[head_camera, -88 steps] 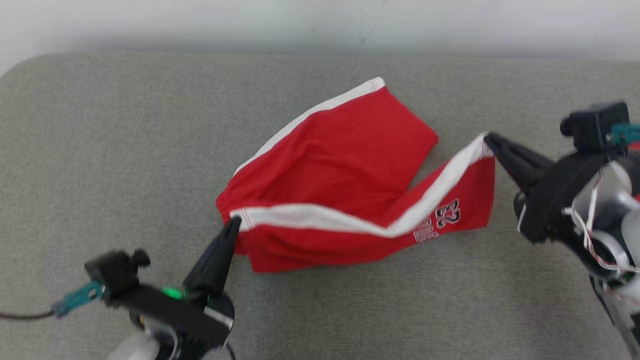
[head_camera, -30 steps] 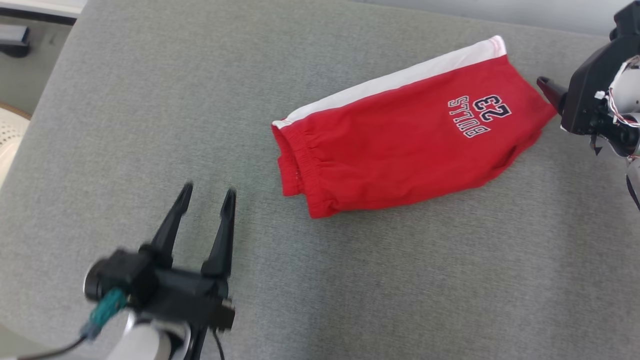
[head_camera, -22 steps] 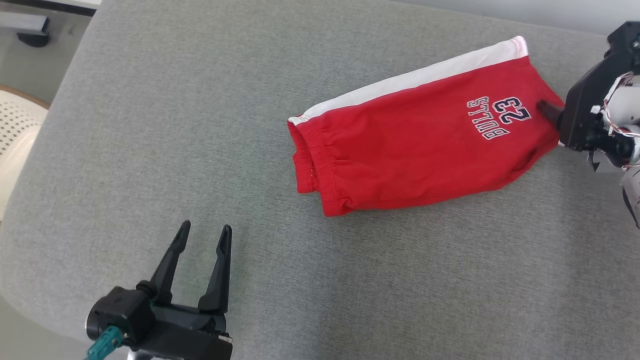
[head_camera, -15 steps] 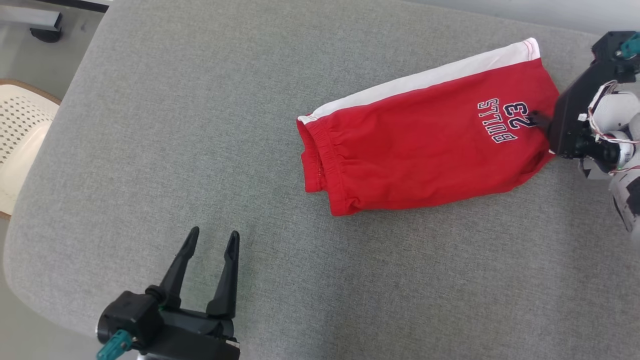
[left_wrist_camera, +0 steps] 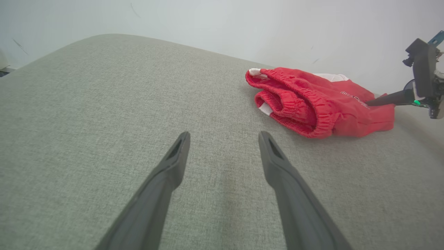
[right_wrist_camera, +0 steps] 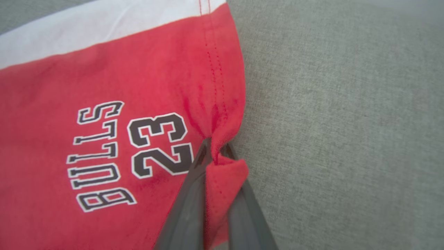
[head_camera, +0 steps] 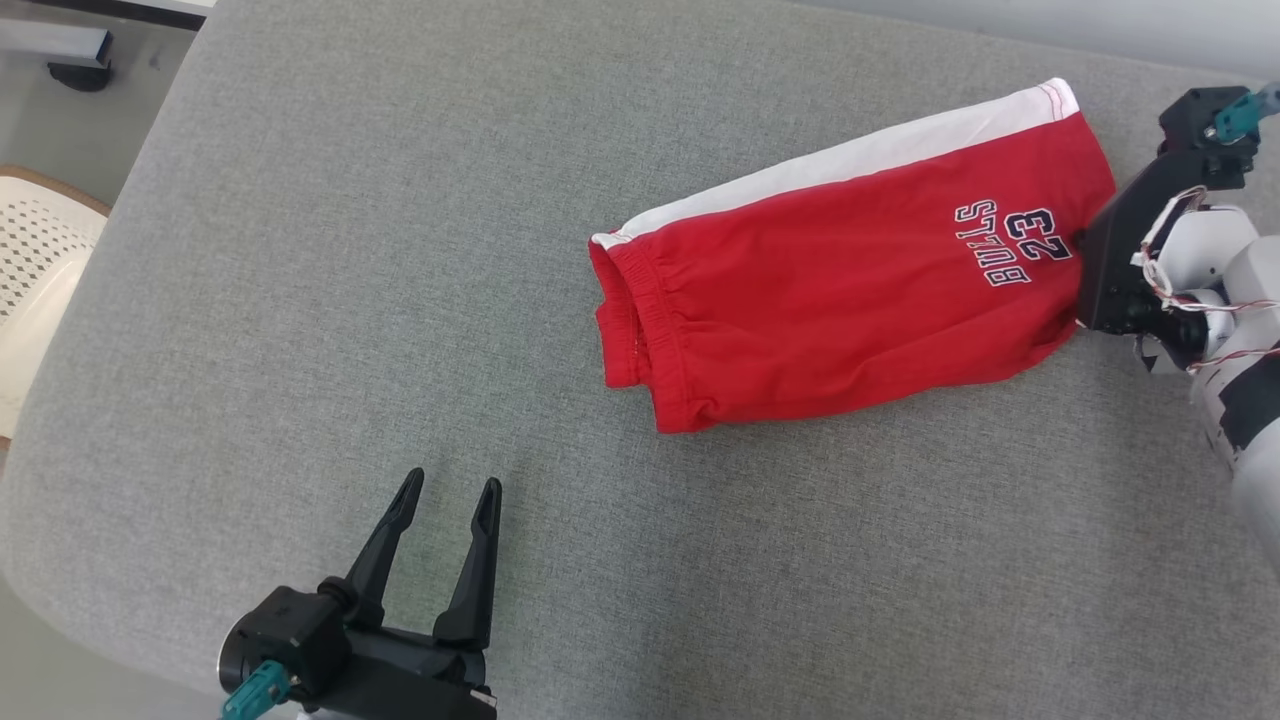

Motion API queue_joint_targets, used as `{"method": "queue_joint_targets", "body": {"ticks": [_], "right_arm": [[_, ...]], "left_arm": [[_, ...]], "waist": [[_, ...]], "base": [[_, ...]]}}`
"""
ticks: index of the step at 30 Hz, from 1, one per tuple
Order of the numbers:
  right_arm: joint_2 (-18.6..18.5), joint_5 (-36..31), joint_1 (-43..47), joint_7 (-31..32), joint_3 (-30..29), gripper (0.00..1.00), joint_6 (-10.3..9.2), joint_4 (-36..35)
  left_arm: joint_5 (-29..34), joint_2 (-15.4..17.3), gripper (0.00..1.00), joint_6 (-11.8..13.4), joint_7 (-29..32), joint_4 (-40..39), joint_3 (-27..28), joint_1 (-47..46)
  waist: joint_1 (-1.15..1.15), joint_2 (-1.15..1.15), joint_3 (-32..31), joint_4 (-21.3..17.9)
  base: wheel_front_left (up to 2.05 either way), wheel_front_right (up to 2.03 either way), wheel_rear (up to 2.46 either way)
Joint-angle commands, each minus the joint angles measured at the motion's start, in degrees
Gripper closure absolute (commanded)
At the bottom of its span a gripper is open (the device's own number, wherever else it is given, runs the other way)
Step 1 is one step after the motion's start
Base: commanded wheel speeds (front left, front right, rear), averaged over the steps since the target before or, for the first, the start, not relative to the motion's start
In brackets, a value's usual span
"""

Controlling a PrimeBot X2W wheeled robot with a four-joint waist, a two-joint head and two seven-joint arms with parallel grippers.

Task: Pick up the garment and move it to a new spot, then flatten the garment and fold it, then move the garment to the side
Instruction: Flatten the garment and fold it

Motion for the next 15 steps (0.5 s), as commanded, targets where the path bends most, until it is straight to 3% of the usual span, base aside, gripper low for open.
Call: {"method": "queue_joint_targets", "body": {"ticks": [1,15], "right_arm": [[-0.06,-0.78,3.06,-0.54,-0.06,1.00,-0.24,1.92],[1.48,-0.83,8.42,-9.61,-3.71,1.00,-0.20,-0.55]], "left_arm": [[0.22,-0.15,0.00,-0.10,-0.17,0.49,0.04,0.40],[0.17,1.19,0.00,-0.43,-0.10,1.35,0.58,3.02]], "waist": [[0.00,0.01,-0.41,-0.27],[0.00,0.01,-7.09,-3.93]], "base": [[0.00,0.00,0.00],[0.00,0.00,0.00]]}}
